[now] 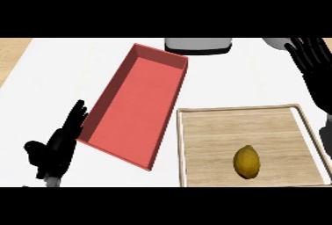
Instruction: Pick the lemon from the tray and place it in the cardboard box
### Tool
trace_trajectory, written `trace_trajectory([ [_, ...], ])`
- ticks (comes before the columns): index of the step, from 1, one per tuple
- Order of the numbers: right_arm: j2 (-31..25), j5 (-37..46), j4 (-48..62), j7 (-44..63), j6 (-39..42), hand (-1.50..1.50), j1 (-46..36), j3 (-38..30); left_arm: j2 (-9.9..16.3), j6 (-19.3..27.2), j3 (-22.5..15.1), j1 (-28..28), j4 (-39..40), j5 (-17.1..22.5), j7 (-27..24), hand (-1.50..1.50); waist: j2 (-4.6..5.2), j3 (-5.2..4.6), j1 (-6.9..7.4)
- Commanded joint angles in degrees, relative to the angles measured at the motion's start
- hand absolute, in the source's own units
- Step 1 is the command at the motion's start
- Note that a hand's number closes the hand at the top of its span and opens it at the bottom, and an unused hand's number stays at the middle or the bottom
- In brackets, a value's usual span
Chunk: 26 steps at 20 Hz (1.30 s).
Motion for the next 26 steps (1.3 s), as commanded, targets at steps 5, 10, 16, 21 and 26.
trace_trajectory([
  [5,7.7,-3.0,-4.5,1.2,-8.7,-1.50,16.5,-2.6,12.6,5.7,9.2,-0.6,6.6,-8.1,2.2,0.00,0.51,-0.32,-2.31],
  [10,-5.2,23.8,-5.4,-3.2,-9.1,-1.50,28.9,9.8,12.6,6.7,8.7,1.2,9.7,-9.4,2.0,0.00,0.66,-0.57,-3.65],
  [16,9.5,10.6,-7.7,-28.5,-7.1,-1.50,44.4,4.2,11.9,4.5,9.2,-2.4,13.5,-10.1,1.2,0.00,0.82,-0.38,-1.96],
  [21,0.6,19.6,-4.8,-32.6,-6.4,-1.50,47.1,0.5,10.7,3.1,9.5,-4.5,14.1,-11.3,2.8,0.00,0.92,-0.43,-0.17],
  [26,-8.1,28.5,-10.2,-17.9,-6.3,-1.50,45.0,4.4,11.7,0.9,10.0,-6.6,15.5,-11.5,2.8,0.00,1.09,-0.55,0.64],
])
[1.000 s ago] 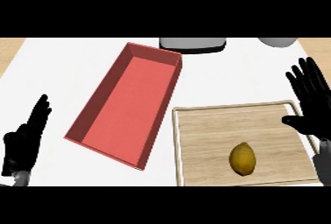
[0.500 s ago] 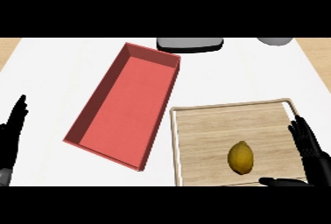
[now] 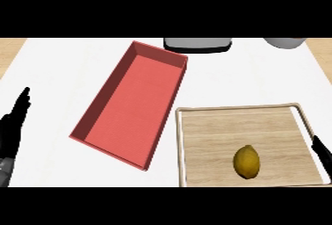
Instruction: Pick the lemon from the tray and place it in the cardboard box
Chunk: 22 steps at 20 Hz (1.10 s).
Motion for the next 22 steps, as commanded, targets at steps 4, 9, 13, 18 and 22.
trace_trajectory([
  [4,-9.3,6.1,-2.8,14.1,7.1,-1.50,-4.9,2.9,-3.6,0.9,-1.3,0.1,0.3,-2.4,-1.0,0.00,0.08,0.01,1.34],
  [9,-13.5,8.5,-7.8,25.3,13.2,-1.50,-7.0,5.9,-2.5,0.6,-1.3,3.5,-3.6,-3.5,-0.7,0.00,-0.10,0.04,1.67],
  [13,-9.4,8.2,-7.1,35.7,17.8,-1.50,-17.3,10.1,-4.2,-1.2,0.9,-2.6,2.9,-3.9,-0.4,0.00,0.18,0.04,1.47],
  [18,-6.7,12.6,-7.0,39.2,21.0,-1.50,-17.4,10.2,-4.9,-1.7,2.6,-0.4,-1.8,-6.6,3.4,0.00,-0.06,0.08,0.92],
  [22,-1.8,17.8,-5.7,39.3,20.2,-1.50,-17.8,12.9,-4.8,-5.2,6.6,3.5,-0.6,-5.6,-2.1,0.00,-0.07,0.08,1.03],
])
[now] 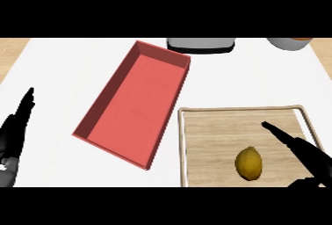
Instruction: Pick the lemon from the tray and place it in the cardboard box
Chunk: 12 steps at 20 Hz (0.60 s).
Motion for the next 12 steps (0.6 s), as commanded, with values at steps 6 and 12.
trace_trajectory([
  [6,4.7,3.9,-2.3,1.9,6.9,-1.50,0.6,-3.0,-4.5,-1.7,3.7,1.0,-2.6,-5.8,1.6,0.00,-0.05,0.01,-0.32],
  [12,12.9,7.2,-2.3,2.8,5.3,-1.50,-1.7,0.0,-5.4,-4.8,6.4,-3.0,3.1,-7.6,-0.1,0.00,0.01,0.01,-0.39],
])
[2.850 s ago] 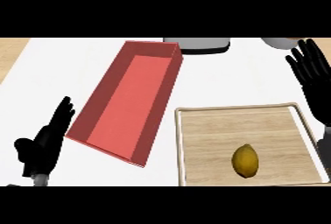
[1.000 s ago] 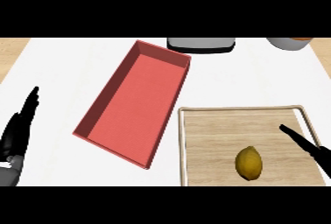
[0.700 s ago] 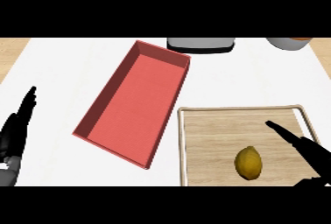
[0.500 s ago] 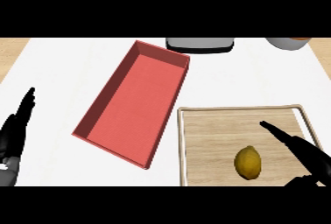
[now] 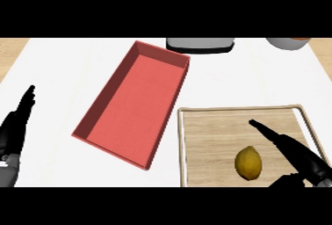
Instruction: Pick the lemon from the tray and place it in the cardboard box
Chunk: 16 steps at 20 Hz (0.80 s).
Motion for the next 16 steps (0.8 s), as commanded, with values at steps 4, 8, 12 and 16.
trace_trajectory([
  [4,4.3,-0.4,-9.3,4.7,3.3,-1.50,1.0,-0.8,-1.3,-3.2,3.1,-1.2,1.4,-1.8,-0.3,0.00,-0.02,-0.01,-0.18],
  [8,5.8,1.0,-7.7,2.2,5.5,-1.50,0.7,-2.8,-3.1,-3.7,3.3,1.3,-3.8,-4.5,1.9,0.00,-0.02,0.02,0.06],
  [12,6.3,4.5,-10.0,7.2,7.9,-1.50,2.2,1.2,-4.5,-4.1,4.3,2.2,-3.3,-4.3,0.5,0.00,-0.03,0.01,0.09],
  [16,7.7,3.9,-1.4,10.1,10.3,-1.50,-5.0,-1.9,-4.3,-4.7,5.6,-0.7,0.4,-5.7,-0.2,0.00,0.08,0.01,0.26],
])
